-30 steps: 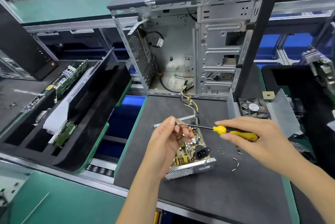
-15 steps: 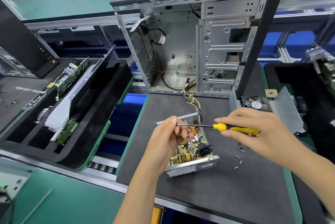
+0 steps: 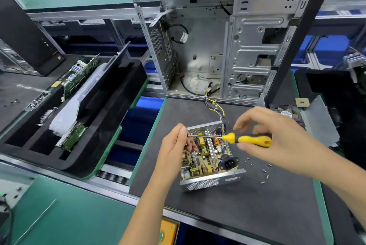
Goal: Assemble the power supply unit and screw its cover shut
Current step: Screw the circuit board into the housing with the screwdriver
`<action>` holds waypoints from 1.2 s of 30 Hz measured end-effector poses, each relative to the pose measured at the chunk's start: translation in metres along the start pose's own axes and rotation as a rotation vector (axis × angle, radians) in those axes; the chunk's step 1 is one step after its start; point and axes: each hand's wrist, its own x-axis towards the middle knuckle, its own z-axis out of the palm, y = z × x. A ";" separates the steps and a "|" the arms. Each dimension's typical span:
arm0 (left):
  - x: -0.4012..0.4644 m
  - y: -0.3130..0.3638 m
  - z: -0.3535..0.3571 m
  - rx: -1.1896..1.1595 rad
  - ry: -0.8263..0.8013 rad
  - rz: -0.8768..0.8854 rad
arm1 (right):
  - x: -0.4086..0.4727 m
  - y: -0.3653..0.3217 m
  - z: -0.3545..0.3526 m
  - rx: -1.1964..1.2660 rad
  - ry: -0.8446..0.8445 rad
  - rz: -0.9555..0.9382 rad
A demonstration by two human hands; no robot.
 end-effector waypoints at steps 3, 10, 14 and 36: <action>-0.004 -0.009 -0.007 -0.061 0.045 -0.038 | 0.014 -0.007 0.000 0.171 0.042 0.031; -0.020 -0.037 -0.023 -0.157 0.109 -0.138 | 0.049 -0.023 0.027 0.443 0.076 0.019; -0.030 -0.059 -0.042 -0.095 0.191 -0.236 | 0.059 -0.028 0.039 0.321 0.025 -0.013; -0.048 -0.100 -0.058 0.289 -0.122 -0.110 | 0.066 -0.035 0.100 -0.246 -0.359 -0.190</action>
